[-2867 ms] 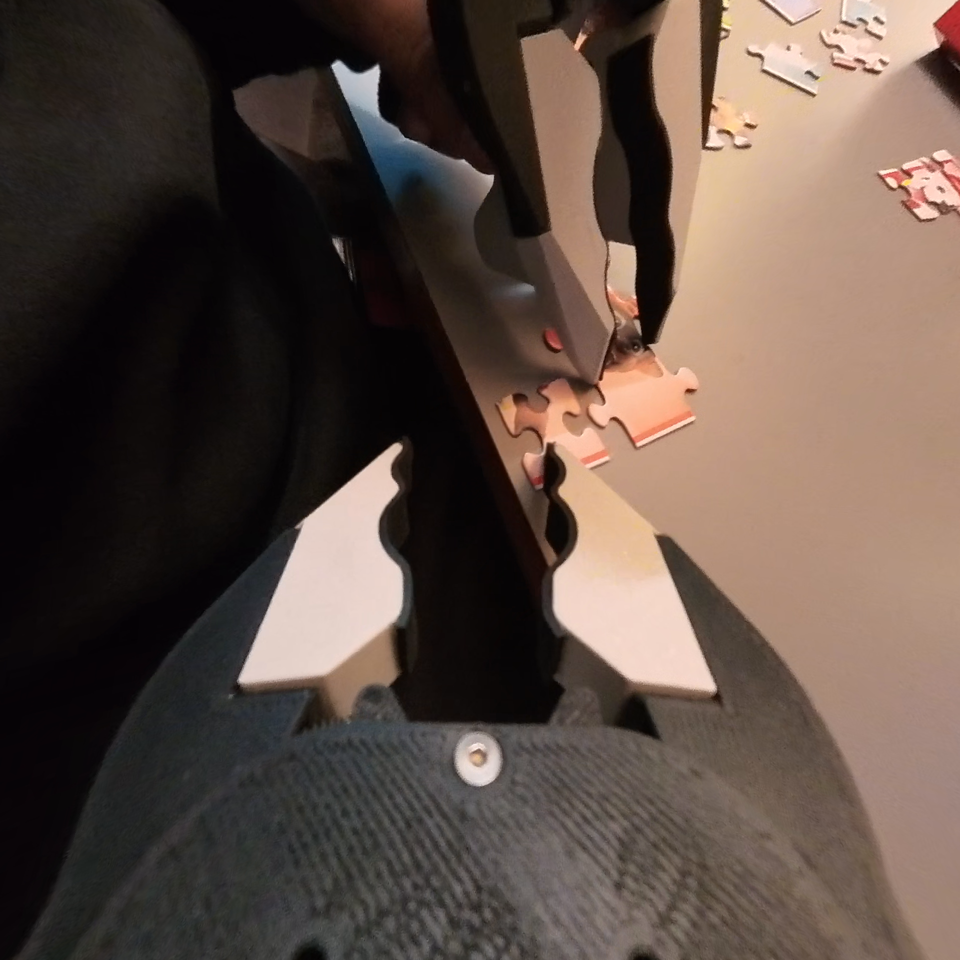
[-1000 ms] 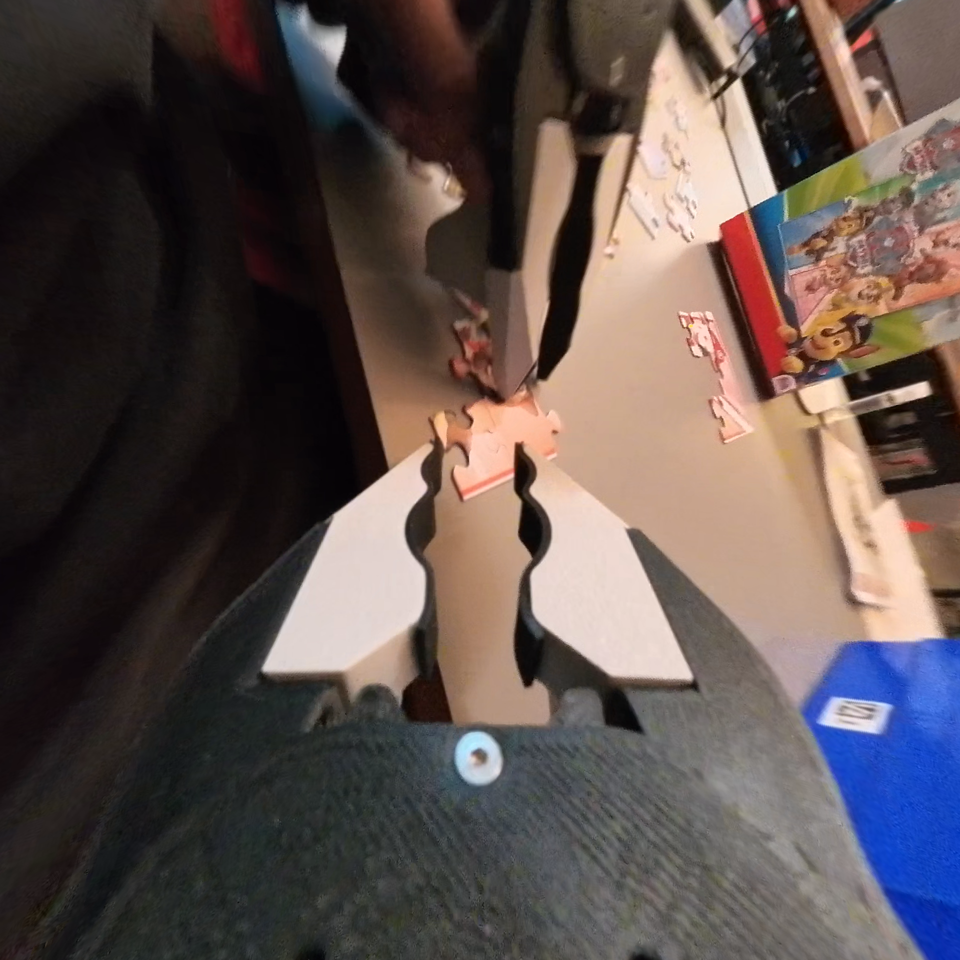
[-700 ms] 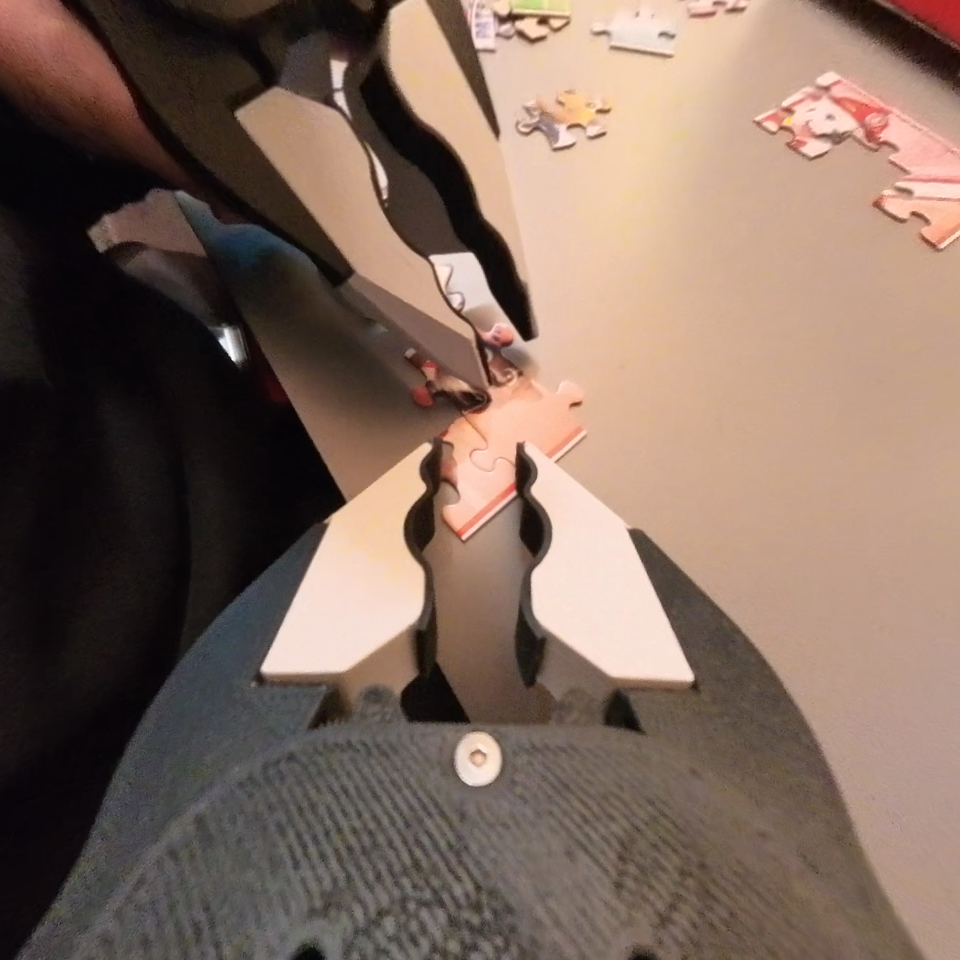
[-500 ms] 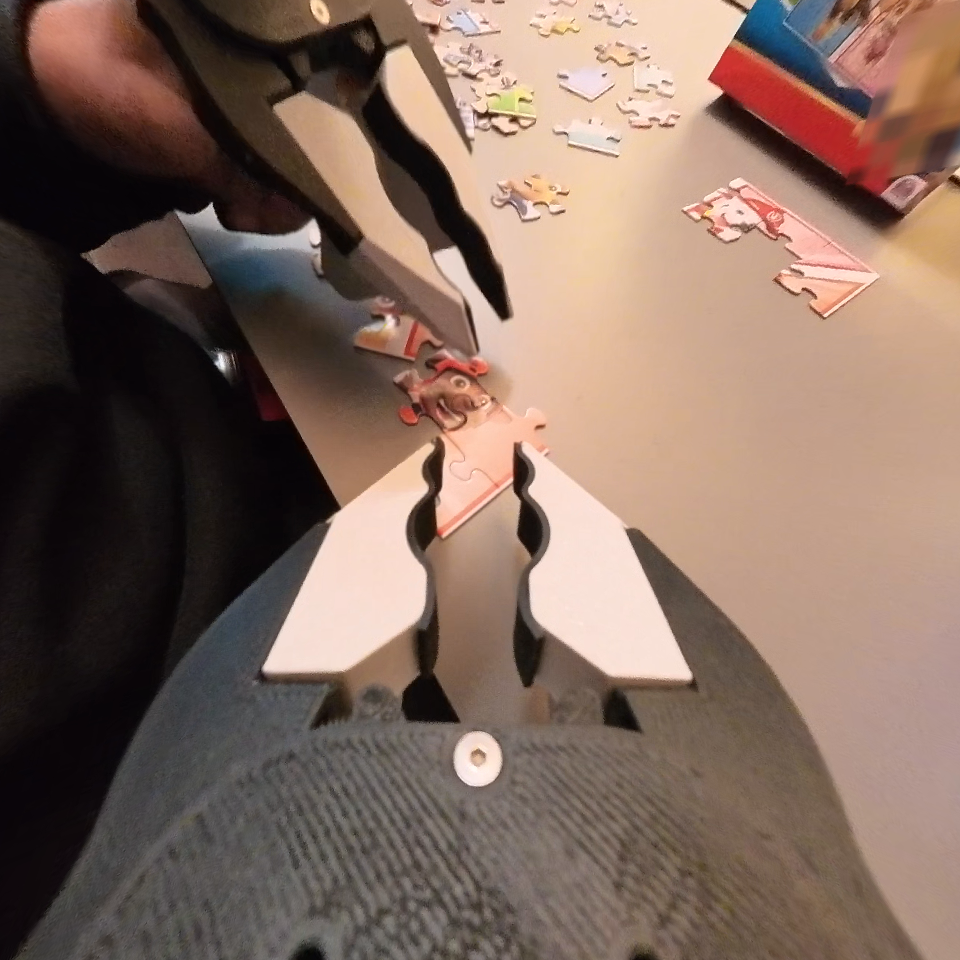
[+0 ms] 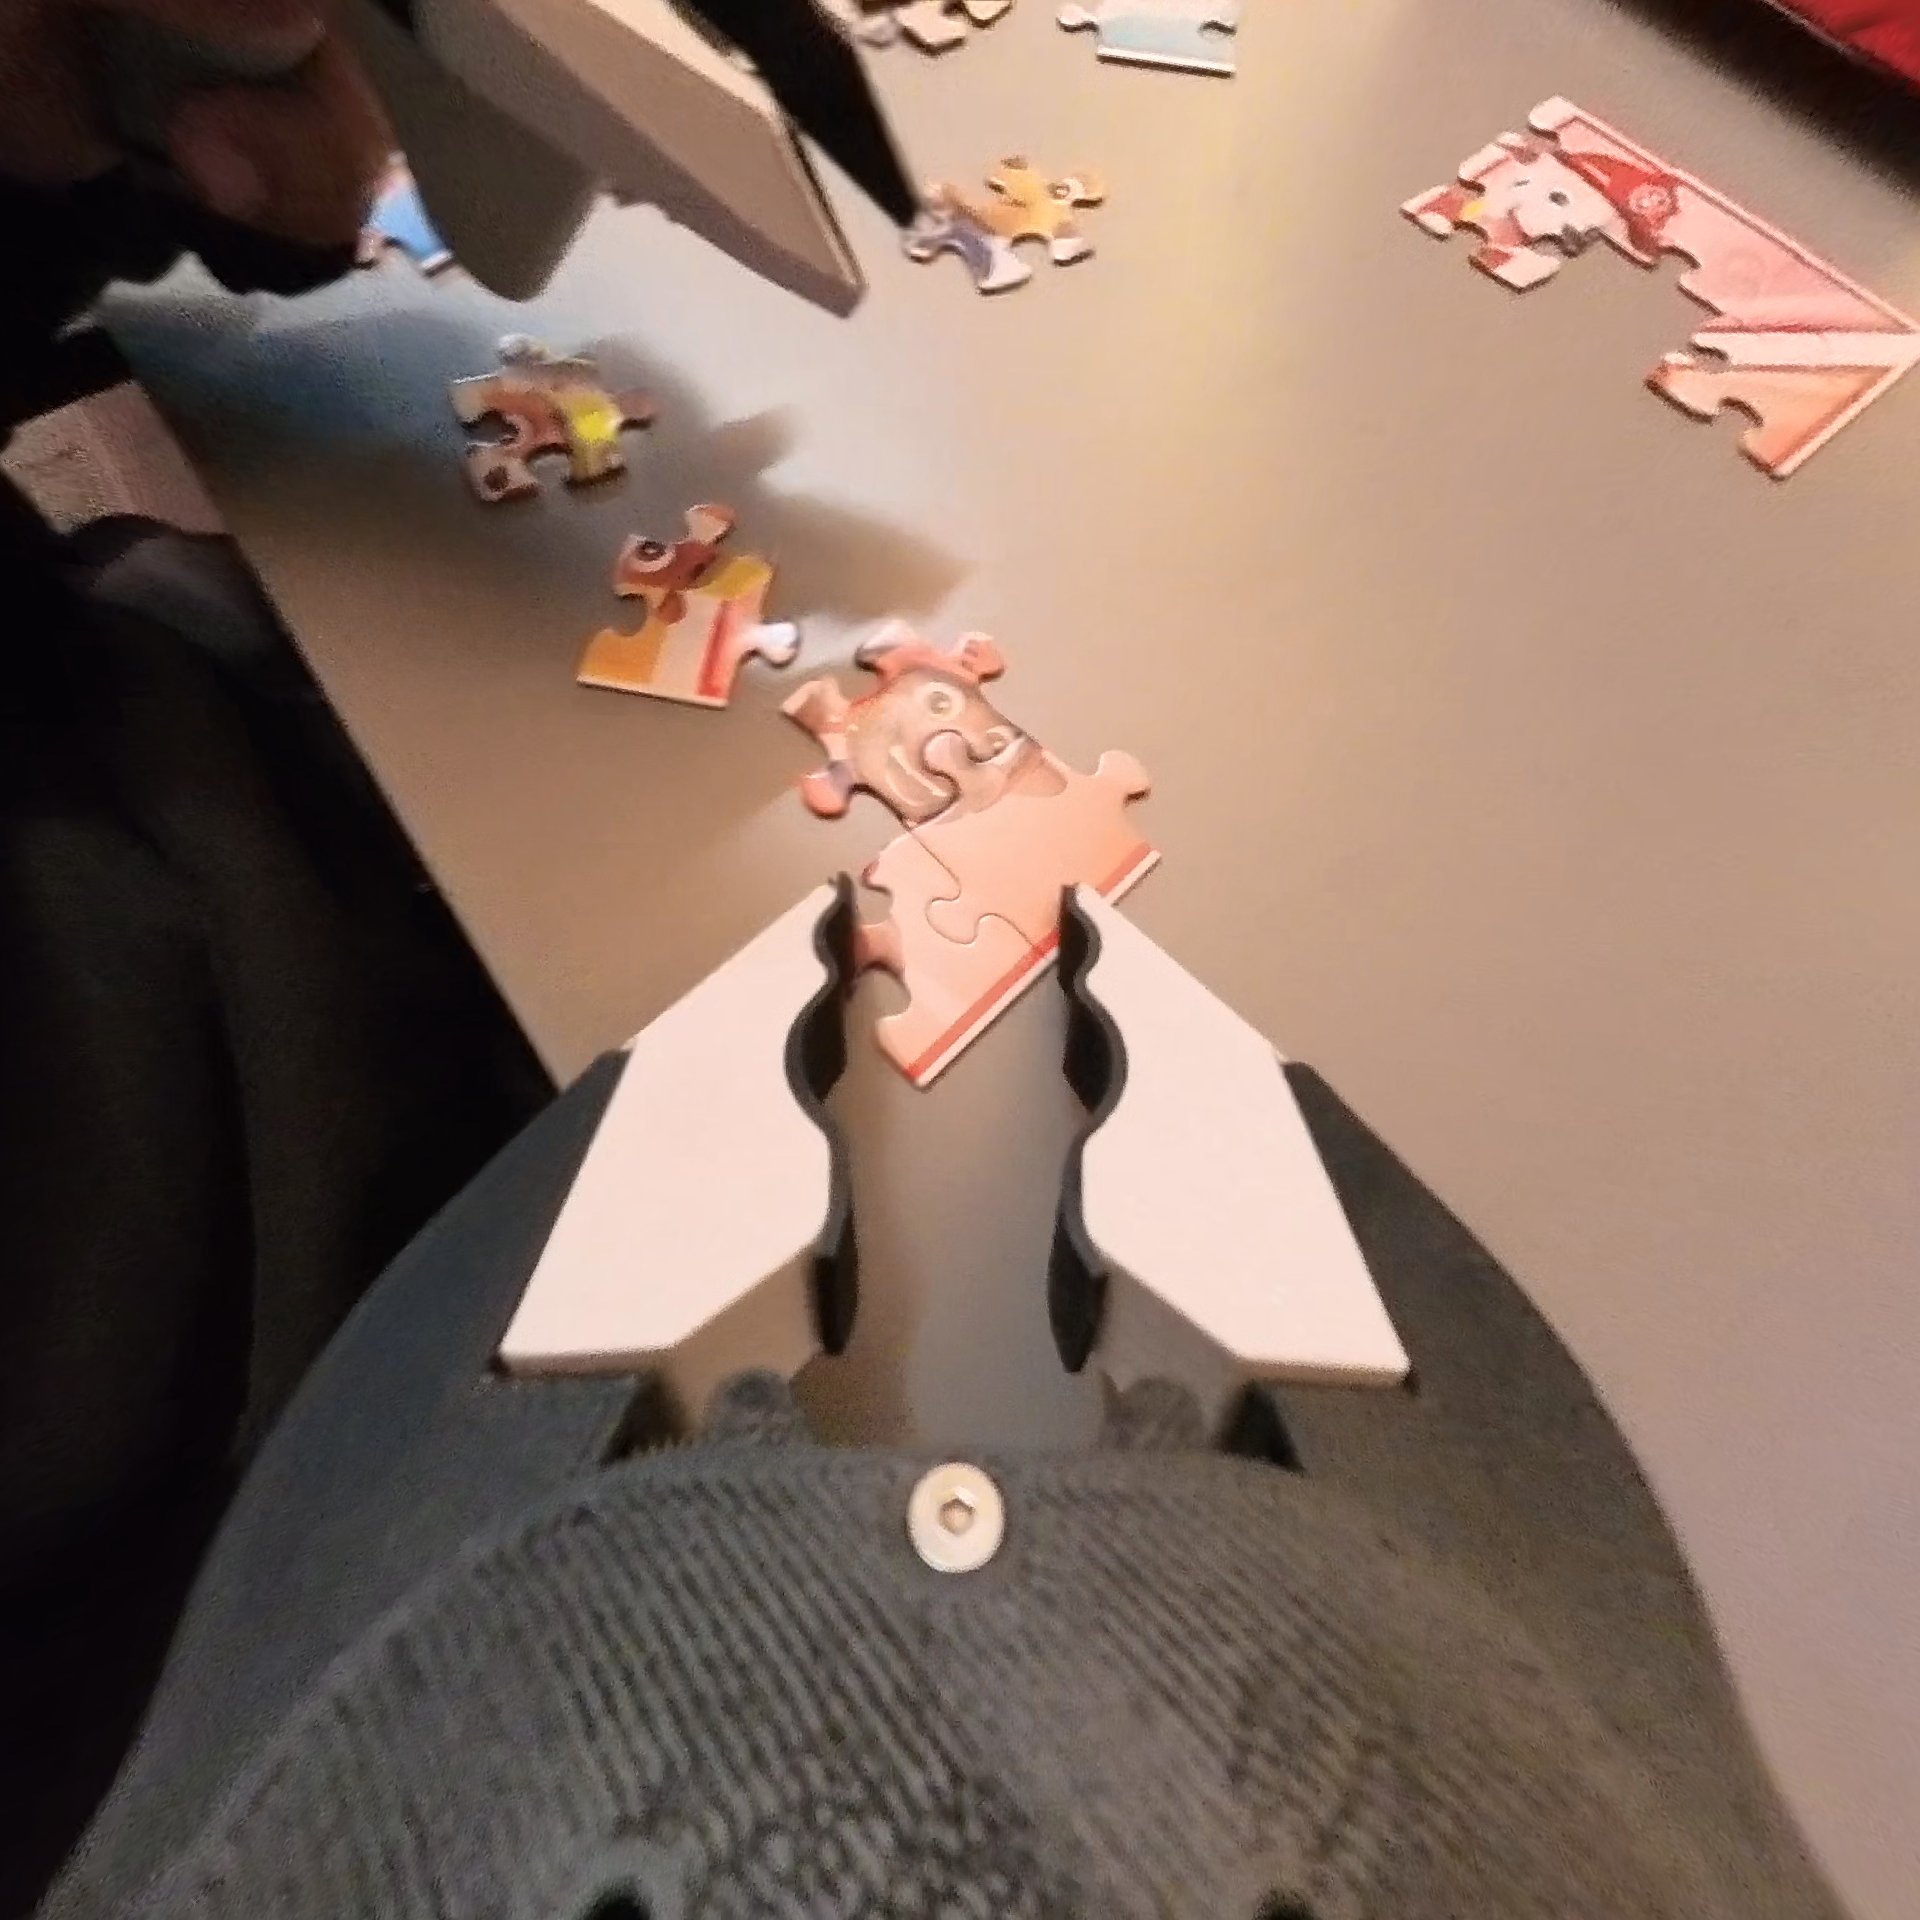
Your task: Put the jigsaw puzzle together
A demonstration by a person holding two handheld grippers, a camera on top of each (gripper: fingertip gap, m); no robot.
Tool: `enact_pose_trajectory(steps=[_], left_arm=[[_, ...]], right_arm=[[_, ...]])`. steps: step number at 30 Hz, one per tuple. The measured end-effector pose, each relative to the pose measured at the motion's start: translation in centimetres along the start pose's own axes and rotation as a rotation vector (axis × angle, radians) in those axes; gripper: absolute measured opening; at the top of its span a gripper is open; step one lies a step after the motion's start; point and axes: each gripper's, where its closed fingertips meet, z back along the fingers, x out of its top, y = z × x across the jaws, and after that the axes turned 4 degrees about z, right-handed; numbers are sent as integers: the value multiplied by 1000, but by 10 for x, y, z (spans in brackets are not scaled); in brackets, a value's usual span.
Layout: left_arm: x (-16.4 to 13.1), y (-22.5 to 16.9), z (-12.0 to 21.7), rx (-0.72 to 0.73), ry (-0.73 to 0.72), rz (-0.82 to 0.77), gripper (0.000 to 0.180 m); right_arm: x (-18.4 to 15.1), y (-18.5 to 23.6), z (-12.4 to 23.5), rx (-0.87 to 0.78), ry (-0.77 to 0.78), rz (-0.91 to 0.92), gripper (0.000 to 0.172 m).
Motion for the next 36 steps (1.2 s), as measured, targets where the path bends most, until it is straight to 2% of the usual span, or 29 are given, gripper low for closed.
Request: enact_pose_trajectory(steps=[3, 10, 14, 19, 24, 27, 30, 32, 36], left_arm=[[-1, 1, 1, -8, -12, 13, 20], [-1, 6, 5, 0, -17, 13, 20], [-1, 9, 6, 4, -18, 23, 20], [0, 10, 7, 18, -15, 18, 20], [-1, 9, 5, 7, -11, 25, 20], [1, -1, 2, -29, -9, 28, 20], [2, -29, -6, -134, -4, 50, 21], [-5, -53, -21, -185, 44, 50, 27], [-29, -54, -56, 48, 221, -162, 32]], right_arm=[[1, -21, -3, -73, 16, 30, 35], [5, -64, -12, -161, 36, -34, 33], [1, -97, -11, -283, 47, -89, 22], [2, -105, -9, -294, 37, -109, 36], [24, -114, -3, -194, -84, -124, 40], [20, -118, -11, -28, -89, -229, 45], [19, -108, -13, 116, -87, -276, 49], [14, -103, -14, 126, -56, -234, 49], [7, -89, -12, 111, -20, -155, 46]])
